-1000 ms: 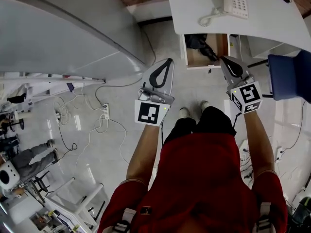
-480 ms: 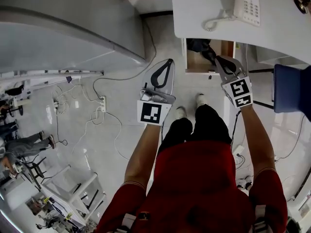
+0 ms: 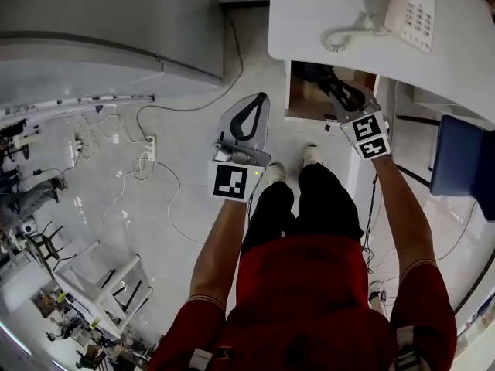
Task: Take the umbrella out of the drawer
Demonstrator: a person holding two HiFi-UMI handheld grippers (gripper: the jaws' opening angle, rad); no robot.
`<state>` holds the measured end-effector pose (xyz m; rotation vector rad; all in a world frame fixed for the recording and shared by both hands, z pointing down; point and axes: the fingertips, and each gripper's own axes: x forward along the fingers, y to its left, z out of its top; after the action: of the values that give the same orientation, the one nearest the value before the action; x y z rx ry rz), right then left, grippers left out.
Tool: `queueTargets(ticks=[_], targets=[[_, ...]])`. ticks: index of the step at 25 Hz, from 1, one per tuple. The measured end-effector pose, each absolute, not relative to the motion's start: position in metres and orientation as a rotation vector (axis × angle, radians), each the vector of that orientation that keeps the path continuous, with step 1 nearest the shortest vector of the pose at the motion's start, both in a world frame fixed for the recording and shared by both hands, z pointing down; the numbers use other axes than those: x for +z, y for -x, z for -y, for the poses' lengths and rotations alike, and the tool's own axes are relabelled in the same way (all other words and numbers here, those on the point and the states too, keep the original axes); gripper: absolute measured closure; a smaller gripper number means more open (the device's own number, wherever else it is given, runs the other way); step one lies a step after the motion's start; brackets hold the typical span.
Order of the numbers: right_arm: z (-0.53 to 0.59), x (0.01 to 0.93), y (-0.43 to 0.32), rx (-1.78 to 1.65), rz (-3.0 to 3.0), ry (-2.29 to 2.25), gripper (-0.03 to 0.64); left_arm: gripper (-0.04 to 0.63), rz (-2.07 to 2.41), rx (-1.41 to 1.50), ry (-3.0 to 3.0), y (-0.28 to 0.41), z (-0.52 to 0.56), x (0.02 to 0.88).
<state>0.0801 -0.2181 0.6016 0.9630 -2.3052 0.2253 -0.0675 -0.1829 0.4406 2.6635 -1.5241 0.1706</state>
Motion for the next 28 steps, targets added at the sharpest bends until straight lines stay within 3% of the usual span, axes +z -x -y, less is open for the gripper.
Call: queueTargets(ticks=[11,28], targets=[[0.255,0.685,-0.076,0.299,2.252,-0.904,0.321,0.589,1.611,0.195,-2.555,0.076,0.199,0.482],[0.300,0.771,-0.062,0.417,2.162,-0.886,0.278,0.589,1.675,0.252,-2.459,0.099,0.204,0.520]])
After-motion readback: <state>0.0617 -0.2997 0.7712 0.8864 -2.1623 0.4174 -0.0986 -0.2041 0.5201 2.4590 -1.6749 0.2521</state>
